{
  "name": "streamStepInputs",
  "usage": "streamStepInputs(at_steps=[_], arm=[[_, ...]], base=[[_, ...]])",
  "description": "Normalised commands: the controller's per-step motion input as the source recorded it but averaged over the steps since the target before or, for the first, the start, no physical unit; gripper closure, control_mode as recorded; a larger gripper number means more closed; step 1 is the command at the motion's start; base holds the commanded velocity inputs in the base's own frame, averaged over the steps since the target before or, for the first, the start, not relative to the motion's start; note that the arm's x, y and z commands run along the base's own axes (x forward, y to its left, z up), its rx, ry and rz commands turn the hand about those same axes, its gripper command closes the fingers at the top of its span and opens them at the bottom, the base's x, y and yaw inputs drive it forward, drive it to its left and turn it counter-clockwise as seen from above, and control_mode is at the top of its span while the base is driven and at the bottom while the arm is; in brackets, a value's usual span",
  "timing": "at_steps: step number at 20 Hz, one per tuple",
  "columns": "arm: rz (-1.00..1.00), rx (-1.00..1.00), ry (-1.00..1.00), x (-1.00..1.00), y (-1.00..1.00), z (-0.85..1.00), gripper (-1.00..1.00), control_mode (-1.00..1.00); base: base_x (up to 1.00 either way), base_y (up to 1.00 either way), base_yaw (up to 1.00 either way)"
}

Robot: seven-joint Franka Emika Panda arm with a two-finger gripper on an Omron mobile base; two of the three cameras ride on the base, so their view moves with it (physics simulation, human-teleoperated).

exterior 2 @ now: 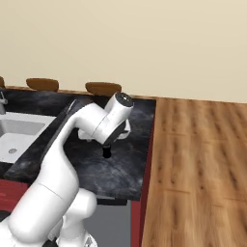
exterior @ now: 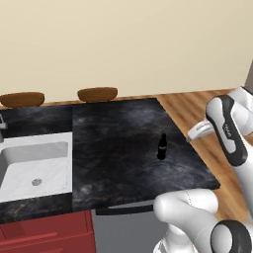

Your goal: Pick the bottled drink from the counter and place it in the open cabinet.

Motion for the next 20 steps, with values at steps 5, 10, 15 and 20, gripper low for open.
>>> streamStepInputs(at_steps=[5,10,15,20], arm=[[0.15,0.08,-0.03,0.00,-0.21,-0.43,-1.00,-1.00],[0.16,0.02,0.00,0.13,-0.08,-0.29,-1.00,-1.00],[0.17,0.06,-0.04,0.22,-0.14,-0.18,-1.00,-1.00],[0.17,0.09,-0.15,0.19,-0.20,-0.01,-1.00,-1.00]], base=[[0.00,0.00,0.00],[0.00,0.00,0.00],[0.00,0.00,0.00],[0.00,0.00,0.00]])
